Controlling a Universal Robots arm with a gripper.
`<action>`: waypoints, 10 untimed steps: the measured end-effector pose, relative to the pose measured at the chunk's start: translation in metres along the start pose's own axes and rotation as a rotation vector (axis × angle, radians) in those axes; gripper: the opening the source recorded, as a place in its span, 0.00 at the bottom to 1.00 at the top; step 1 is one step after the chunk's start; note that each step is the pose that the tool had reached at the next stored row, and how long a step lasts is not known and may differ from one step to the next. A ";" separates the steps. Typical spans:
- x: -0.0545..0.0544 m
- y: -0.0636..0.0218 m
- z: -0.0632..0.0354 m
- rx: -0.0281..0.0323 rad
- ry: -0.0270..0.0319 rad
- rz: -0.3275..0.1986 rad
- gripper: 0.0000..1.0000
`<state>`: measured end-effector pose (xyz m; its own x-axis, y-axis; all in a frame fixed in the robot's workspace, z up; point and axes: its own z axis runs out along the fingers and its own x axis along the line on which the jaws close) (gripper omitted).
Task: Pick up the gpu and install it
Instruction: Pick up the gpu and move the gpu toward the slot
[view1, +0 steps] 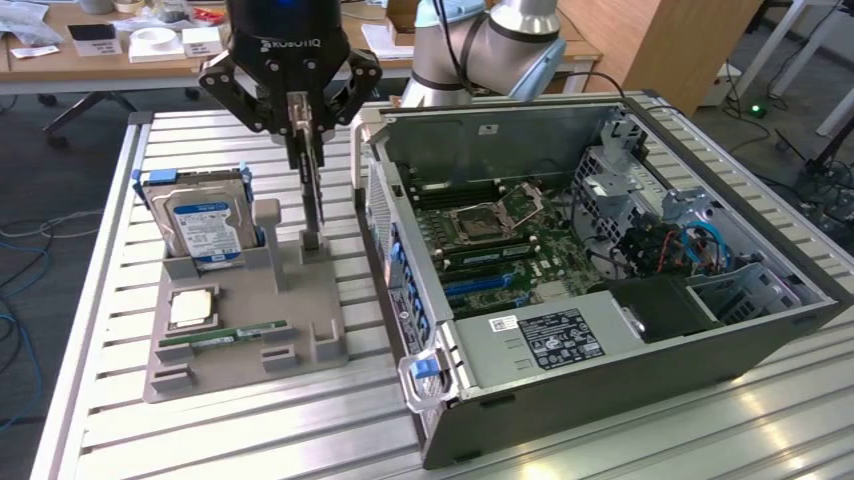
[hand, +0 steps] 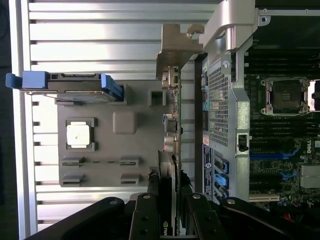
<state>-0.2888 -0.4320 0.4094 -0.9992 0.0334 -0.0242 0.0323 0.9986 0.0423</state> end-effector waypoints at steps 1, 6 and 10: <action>-0.002 0.0001 0.0001 -0.0001 -0.0001 0.000 0.26; -0.011 0.0003 0.0002 -0.0001 -0.0001 0.000 0.26; -0.019 0.0006 0.0002 0.0000 0.0000 0.000 0.26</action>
<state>-0.2700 -0.4320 0.4097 -0.9991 0.0334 -0.0242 0.0324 0.9986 0.0423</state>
